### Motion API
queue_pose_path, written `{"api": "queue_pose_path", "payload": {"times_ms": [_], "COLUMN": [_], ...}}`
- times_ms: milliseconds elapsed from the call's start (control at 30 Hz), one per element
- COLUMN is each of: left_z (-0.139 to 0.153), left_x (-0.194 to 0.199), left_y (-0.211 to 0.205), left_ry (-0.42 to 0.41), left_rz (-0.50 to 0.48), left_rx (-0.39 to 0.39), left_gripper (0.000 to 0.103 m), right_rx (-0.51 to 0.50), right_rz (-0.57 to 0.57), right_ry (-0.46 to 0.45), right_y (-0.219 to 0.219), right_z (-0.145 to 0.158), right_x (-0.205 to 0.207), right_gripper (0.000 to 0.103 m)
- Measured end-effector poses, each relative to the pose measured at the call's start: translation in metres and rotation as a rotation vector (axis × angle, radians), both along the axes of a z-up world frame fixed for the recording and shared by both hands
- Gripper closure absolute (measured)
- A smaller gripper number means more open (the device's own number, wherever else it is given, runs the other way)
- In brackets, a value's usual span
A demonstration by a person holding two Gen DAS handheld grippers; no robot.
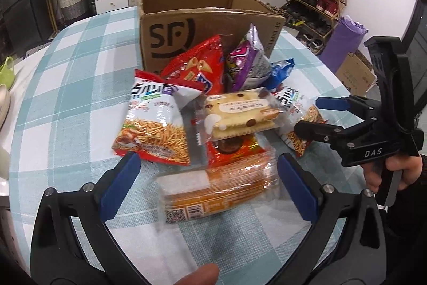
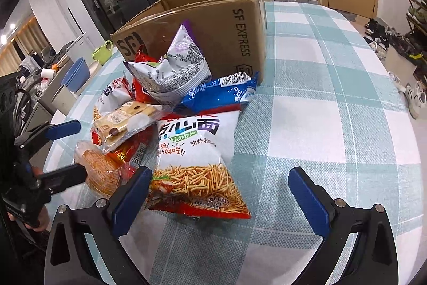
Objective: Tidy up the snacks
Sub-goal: 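Move both grippers back toward the remaining snack pile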
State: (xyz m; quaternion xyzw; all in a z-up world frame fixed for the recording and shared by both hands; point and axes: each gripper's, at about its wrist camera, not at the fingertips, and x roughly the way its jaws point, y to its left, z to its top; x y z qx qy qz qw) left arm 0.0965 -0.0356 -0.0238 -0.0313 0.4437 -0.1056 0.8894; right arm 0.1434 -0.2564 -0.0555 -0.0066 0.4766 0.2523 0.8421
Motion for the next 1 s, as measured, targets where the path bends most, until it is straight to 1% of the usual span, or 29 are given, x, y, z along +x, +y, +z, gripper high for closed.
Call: {"api": "queue_pose_path", "payload": {"times_ms": [67,200,233,467,633,800,1000], "left_z": [-0.004,-0.017,-0.018,-0.023,-0.019,-0.017,-0.015], "left_x": [0.002,0.006,0.006,-0.003,-0.011,-0.014,-0.024], "left_y": [-0.005,-0.010,-0.010,-0.006,0.001,0.007,0.005], "left_ry": [0.011,0.070,0.078,0.110,0.096,0.089,0.065], "left_rz": [-0.027,-0.059,-0.068,-0.117,-0.124,-0.125,-0.182], "left_rx": [-0.003,0.029,0.025,0.033,0.043,0.034,0.111], "left_gripper": [0.001,0.001,0.001,0.001,0.001,0.001,0.001], "right_rx": [-0.001,0.005,0.008,0.008,0.006,-0.003,-0.004], "right_rz": [0.003,0.007,0.007,0.012,0.011,0.018,0.022], "right_ry": [0.004,0.008,0.010,0.016,0.014,0.014,0.013], "right_y": [0.000,-0.001,-0.001,0.001,0.002,0.005,0.006], "right_z": [-0.002,-0.003,-0.004,-0.007,-0.007,-0.007,-0.008], "right_x": [0.000,0.001,0.001,0.002,0.001,0.001,0.001], "right_gripper": [0.001,0.001,0.001,0.001,0.001,0.001,0.001]}}
